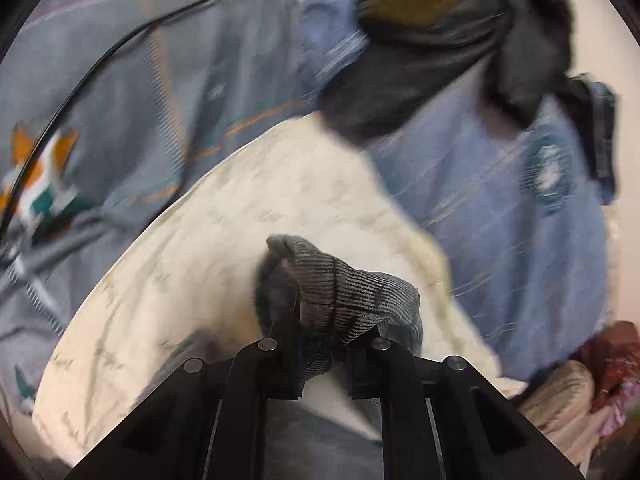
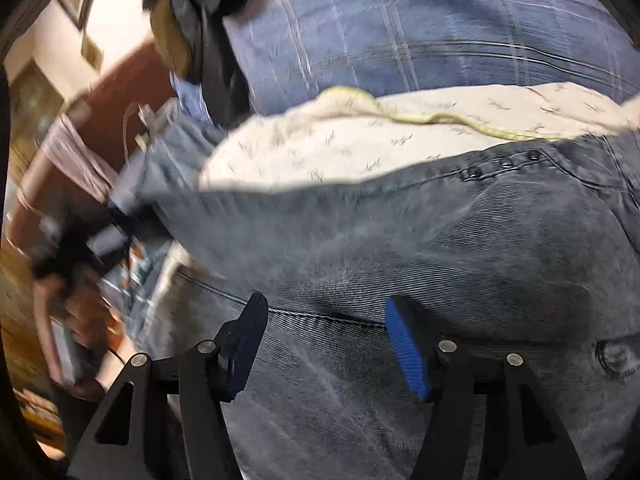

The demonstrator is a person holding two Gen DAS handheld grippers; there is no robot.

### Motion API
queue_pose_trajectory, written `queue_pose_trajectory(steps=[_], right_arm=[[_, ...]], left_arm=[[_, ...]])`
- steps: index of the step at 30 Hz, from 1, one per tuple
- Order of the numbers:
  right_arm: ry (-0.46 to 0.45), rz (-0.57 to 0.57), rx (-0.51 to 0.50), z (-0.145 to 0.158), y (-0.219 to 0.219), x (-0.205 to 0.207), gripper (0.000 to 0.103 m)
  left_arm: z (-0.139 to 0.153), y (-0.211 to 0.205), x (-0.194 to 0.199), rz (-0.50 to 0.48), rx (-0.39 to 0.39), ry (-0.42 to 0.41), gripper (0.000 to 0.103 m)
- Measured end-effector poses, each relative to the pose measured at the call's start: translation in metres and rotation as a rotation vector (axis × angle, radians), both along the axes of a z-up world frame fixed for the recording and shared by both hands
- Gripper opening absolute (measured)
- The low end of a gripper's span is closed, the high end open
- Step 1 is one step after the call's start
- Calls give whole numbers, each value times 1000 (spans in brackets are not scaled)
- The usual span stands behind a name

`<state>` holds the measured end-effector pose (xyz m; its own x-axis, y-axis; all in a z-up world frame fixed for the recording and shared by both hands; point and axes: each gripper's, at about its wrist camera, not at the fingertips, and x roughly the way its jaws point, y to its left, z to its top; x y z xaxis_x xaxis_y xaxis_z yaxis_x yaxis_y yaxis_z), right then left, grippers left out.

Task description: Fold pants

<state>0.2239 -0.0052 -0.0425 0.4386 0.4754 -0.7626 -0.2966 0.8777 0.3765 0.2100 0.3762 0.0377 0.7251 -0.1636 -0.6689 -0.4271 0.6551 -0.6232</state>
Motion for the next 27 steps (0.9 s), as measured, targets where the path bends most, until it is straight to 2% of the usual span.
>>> queue_pose_trajectory(steps=[2,4,5,6,7,8,9,10,11,12,13,15,17,19,20,21,23,25,27], right_arm=[[18,-13,-10,-2,4,15,57],[-2,-37,-60,-2,6,32,54],[-28,-78,-110,0,5,41,54],[-60,-130,-173,1,3,51,54],[-80,-172,-229,1,2,60,55],[-92,-224,-296,0,0,69,56],[-95,-273,-359,-2,-3,75,56],[-96,-297,-376,-2,-5,77,56],[-102,-308,-346,2,-7,74,56],[-123,-294,-301,6,-8,67,58],[-163,-262,-239,13,-4,56,58],[-221,-175,-144,24,11,37,60],[-237,-42,-65,27,37,24,60],[-179,107,-28,20,69,26,59],[-147,155,-15,14,79,28,59],[-86,211,6,4,93,34,59],[-15,257,1,-13,112,49,57],[-10,248,-73,-23,123,66,57],[-22,164,-118,-25,118,89,56]], left_arm=[[16,-1,13,-2,25,4,12],[18,-1,47,-36,31,40,13],[14,-1,72,-76,41,82,13],[8,1,89,-110,55,96,14],[-4,2,105,-130,60,93,19],[-14,3,114,-136,60,111,21],[-27,7,116,-131,53,167,25],[-34,13,114,-108,27,203,27],[-35,19,112,-91,7,198,30],[-31,26,106,-69,-2,174,38],[-27,31,99,-44,17,172,53],[-27,37,88,2,52,205,66],[-35,38,82,10,64,258,65],[-50,26,85,-69,111,361,61],[-58,21,86,-101,125,410,56],[-64,17,87,-112,105,420,40],[-65,16,90,-115,10,345,36],[-54,15,97,-102,-9,267,37],[-44,18,98,-81,-27,168,39]])
